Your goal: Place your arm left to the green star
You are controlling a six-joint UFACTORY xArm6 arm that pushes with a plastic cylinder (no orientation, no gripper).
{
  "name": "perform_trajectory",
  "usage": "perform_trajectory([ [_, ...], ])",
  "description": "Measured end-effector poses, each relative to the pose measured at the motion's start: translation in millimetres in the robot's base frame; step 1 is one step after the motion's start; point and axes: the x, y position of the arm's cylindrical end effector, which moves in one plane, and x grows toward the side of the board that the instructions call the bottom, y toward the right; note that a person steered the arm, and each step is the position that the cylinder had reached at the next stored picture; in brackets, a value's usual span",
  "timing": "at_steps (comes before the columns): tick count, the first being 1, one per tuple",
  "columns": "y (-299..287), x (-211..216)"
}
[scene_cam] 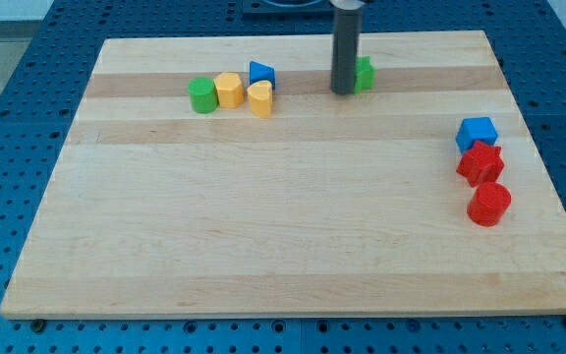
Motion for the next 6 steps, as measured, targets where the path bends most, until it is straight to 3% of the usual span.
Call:
perform_trajectory([
  [2, 27, 13],
  [4, -55, 13],
  [6, -57, -29],
])
